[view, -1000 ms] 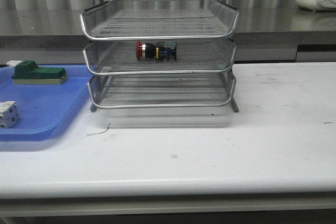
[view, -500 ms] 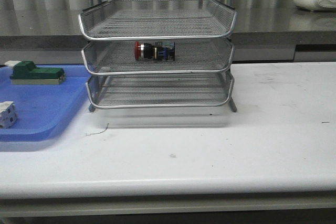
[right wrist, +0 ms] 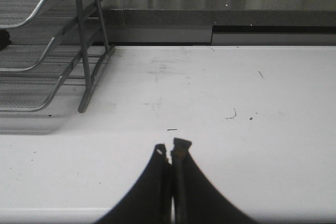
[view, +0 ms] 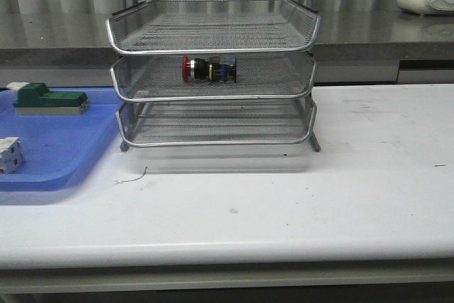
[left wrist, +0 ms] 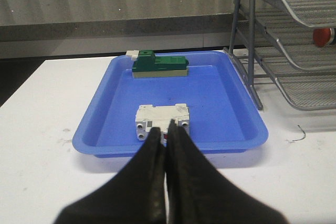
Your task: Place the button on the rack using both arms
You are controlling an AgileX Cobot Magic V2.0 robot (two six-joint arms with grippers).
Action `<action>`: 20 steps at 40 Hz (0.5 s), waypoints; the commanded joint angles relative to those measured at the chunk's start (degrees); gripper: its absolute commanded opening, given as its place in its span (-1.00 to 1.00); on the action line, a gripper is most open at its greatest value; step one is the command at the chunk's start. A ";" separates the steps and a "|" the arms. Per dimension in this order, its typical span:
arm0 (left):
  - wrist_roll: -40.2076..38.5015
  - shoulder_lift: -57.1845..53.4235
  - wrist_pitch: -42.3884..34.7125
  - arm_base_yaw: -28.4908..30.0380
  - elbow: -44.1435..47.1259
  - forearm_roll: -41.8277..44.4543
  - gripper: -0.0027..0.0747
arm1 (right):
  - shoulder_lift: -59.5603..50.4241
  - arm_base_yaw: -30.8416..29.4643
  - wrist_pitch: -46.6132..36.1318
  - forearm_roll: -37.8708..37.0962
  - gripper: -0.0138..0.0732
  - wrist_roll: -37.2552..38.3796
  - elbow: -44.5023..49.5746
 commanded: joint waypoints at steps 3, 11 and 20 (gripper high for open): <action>-0.68 -1.37 -5.03 0.14 0.69 -0.54 -0.98 | -2.92 -0.42 -2.53 -0.61 -0.82 0.12 0.07; -0.68 -1.27 -5.14 0.14 0.69 -0.54 -0.98 | -2.81 -0.49 -2.51 -0.61 -0.82 0.12 0.07; -0.68 -1.27 -5.14 0.14 0.69 -0.54 -0.98 | -2.75 -0.49 -2.53 -0.61 -0.82 0.12 0.02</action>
